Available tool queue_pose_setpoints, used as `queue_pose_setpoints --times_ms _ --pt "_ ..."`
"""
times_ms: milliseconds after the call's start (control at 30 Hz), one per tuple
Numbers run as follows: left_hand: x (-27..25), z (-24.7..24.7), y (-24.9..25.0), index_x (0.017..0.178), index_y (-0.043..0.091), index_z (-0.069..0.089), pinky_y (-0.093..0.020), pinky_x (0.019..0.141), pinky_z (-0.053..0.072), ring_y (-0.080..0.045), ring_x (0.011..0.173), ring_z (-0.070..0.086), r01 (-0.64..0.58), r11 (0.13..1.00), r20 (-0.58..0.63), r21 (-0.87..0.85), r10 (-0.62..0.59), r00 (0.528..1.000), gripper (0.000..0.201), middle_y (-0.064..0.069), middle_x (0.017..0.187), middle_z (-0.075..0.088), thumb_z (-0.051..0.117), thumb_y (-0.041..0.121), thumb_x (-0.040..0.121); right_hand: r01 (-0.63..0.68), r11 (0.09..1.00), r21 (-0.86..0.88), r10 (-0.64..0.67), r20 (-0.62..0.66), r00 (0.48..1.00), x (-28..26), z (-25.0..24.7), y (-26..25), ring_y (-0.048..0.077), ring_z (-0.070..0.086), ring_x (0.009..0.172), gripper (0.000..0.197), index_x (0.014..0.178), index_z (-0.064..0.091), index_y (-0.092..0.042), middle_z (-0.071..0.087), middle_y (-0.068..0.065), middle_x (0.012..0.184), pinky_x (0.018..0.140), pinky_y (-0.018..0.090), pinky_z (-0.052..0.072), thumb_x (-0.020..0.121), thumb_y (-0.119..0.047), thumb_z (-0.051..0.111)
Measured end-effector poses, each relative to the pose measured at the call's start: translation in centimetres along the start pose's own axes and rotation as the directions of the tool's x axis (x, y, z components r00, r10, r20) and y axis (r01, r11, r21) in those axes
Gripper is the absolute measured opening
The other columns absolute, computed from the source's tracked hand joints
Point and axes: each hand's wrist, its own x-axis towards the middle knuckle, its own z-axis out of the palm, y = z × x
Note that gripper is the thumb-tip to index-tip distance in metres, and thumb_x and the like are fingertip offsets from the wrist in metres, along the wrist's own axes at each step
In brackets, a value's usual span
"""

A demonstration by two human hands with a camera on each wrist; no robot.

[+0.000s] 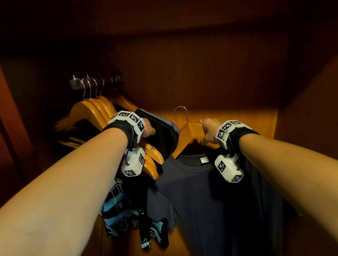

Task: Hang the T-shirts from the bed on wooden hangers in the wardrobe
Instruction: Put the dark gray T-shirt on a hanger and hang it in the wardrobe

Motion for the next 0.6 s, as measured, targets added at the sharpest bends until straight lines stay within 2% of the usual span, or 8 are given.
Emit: queue_pose_setpoints --times_ms 67,134,167,267,334,434,534,601 --pt "-0.1 -0.4 -0.3 0.128 0.002 0.059 -0.035 0.09 0.045 -0.03 0.111 0.06 0.018 1.0 -0.013 0.024 -0.018 1.0 0.042 -0.016 0.124 0.063 0.047 0.032 0.102 0.032 0.999 0.023 -0.032 0.014 0.999 0.5 0.0 -0.6 0.026 0.063 0.105 0.052 0.121 0.057 -0.017 0.065 0.005 0.113 0.092 0.04 0.051 0.077 -0.021 0.084" --pt "-0.2 -0.8 -0.8 0.128 0.002 0.059 -0.03 0.077 0.044 -0.025 0.104 0.058 0.041 0.998 -0.018 0.057 -0.04 0.999 0.04 -0.014 0.115 0.064 0.048 0.03 0.102 0.067 0.996 0.065 -0.068 0.009 0.998 0.9 -0.1 -1.3 0.023 0.061 0.102 0.047 0.118 0.057 -0.018 0.064 0.002 0.109 0.086 0.036 0.048 0.08 -0.025 0.082" --pt "-0.1 -0.9 -1.2 0.127 0.003 0.06 -0.028 0.076 0.046 -0.024 0.102 0.058 0.046 0.997 -0.031 0.054 -0.045 0.999 0.04 -0.013 0.109 0.065 0.05 0.032 0.101 0.086 0.993 0.087 -0.086 0.0 0.996 1.2 -0.1 -1.7 0.022 0.061 0.101 0.043 0.115 0.057 -0.018 0.063 0.001 0.107 0.084 0.034 0.046 0.081 -0.027 0.081" --pt "0.0 -1.4 -2.2 0.125 0.008 0.062 -0.037 0.094 0.049 -0.029 0.108 0.061 0.083 0.996 -0.069 0.043 -0.08 0.994 0.042 -0.013 0.118 0.065 0.053 0.038 0.097 0.109 0.984 0.139 -0.107 -0.021 0.994 1.9 -0.2 -3.1 0.023 0.062 0.1 0.038 0.114 0.057 -0.016 0.064 0.002 0.109 0.087 0.038 0.05 0.085 -0.032 0.077" --pt "-0.3 -1.8 -2.8 0.126 0.01 0.061 -0.036 0.094 0.048 -0.029 0.11 0.06 0.102 0.991 -0.1 0.087 -0.094 0.991 0.043 -0.012 0.123 0.063 0.052 0.04 0.097 0.113 0.979 0.171 -0.108 -0.038 0.993 2.7 -0.3 -4.1 0.024 0.062 0.102 0.042 0.118 0.056 -0.015 0.064 0.004 0.114 0.091 0.042 0.052 0.086 -0.034 0.076" --pt "-0.2 -2.7 -3.8 0.126 0.015 0.061 -0.038 0.092 0.049 -0.029 0.107 0.06 0.12 0.984 -0.137 0.129 -0.102 0.985 0.049 -0.009 0.124 0.063 0.052 0.048 0.092 0.139 0.967 0.215 -0.128 -0.063 0.99 3.6 -0.7 -5.6 0.026 0.06 0.107 0.05 0.129 0.05 -0.012 0.06 0.007 0.12 0.084 0.036 0.048 0.089 -0.032 0.074" --pt "0.4 -3.6 -4.8 0.118 0.02 0.065 -0.041 0.092 0.05 -0.029 0.104 0.061 0.17 0.976 -0.157 0.135 -0.149 0.976 0.06 -0.007 0.119 0.065 0.05 0.062 0.077 0.164 0.952 0.257 -0.144 -0.096 0.985 4.5 -1.3 -6.9 0.029 0.06 0.111 0.057 0.135 0.046 -0.011 0.059 0.01 0.125 0.083 0.037 0.048 0.09 -0.032 0.073" --pt "-0.1 -4.4 -5.0 0.111 0.02 0.067 -0.041 0.093 0.05 -0.028 0.1 0.062 0.184 0.978 -0.17 0.101 -0.165 0.972 0.055 -0.006 0.112 0.066 0.052 0.061 0.077 0.176 0.945 0.274 -0.149 -0.116 0.982 5.2 -1.8 -7.7 0.03 0.059 0.112 0.059 0.137 0.045 -0.01 0.058 0.011 0.126 0.084 0.037 0.049 0.09 -0.031 0.073"
